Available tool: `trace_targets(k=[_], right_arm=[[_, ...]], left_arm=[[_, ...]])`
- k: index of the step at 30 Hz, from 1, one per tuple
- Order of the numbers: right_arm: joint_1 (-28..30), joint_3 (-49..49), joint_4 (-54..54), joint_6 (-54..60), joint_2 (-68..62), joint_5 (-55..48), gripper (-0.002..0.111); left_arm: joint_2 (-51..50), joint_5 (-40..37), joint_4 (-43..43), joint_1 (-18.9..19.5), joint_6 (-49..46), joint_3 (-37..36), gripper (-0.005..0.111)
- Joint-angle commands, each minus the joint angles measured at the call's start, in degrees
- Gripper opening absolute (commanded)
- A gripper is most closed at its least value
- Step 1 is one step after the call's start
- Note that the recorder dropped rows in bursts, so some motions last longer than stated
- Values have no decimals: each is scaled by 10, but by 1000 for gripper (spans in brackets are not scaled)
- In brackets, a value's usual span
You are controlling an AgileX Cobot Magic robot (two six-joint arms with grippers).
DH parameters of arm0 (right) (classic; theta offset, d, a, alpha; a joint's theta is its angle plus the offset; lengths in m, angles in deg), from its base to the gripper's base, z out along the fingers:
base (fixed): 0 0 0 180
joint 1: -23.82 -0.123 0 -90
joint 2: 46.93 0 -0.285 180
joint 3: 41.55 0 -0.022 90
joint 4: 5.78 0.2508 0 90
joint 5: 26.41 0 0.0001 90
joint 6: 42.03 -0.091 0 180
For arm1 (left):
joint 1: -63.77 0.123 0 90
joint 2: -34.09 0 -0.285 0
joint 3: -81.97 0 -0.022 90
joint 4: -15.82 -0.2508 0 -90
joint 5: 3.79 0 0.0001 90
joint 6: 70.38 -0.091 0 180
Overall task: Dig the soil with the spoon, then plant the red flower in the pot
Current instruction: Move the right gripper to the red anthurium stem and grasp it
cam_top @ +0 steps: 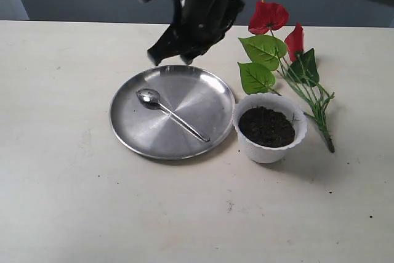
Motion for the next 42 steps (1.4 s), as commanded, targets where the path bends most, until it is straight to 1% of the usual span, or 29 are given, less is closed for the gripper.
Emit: trace_targets(k=[1, 4, 5, 9, 11, 14, 18, 19, 21, 23, 26, 33, 38, 42], right_arm=[[55, 37, -71, -46, 54, -19, 33], [110, 71, -57, -53, 77, -22, 33], [139, 84, -49, -53, 80, -22, 33], [221, 108, -18, -53, 79, -1, 33], [250, 117, -4, -52, 72, 22, 33], [277, 117, -2, -51, 56, 55, 33], [289, 117, -2, -36, 30, 101, 33], [289, 117, -3, -29, 23, 109, 35], [289, 117, -3, -24, 8, 121, 45], [289, 117, -3, -21, -7, 123, 57], [289, 117, -4, -21, -33, 111, 68], [289, 117, -12, -21, -86, 91, 68], [289, 117, -13, -21, -97, 129, 67], [289, 117, -13, -21, -107, 140, 67]], left_arm=[[1, 7, 1, -2, 1, 2, 0], [1, 7, 1, -2, 1, 2, 0], [1, 7, 1, -2, 1, 2, 0], [1, 7, 1, -2, 1, 2, 0], [1, 7, 1, -2, 1, 2, 0], [1, 7, 1, -2, 1, 2, 0], [1, 7, 1, -2, 1, 2, 0], [1, 7, 1, -2, 1, 2, 0], [1, 7, 1, -2, 1, 2, 0], [1, 7, 1, -2, 1, 2, 0], [1, 7, 1, -2, 1, 2, 0], [1, 7, 1, -2, 1, 2, 0], [1, 7, 1, -2, 1, 2, 0], [1, 7, 1, -2, 1, 2, 0]])
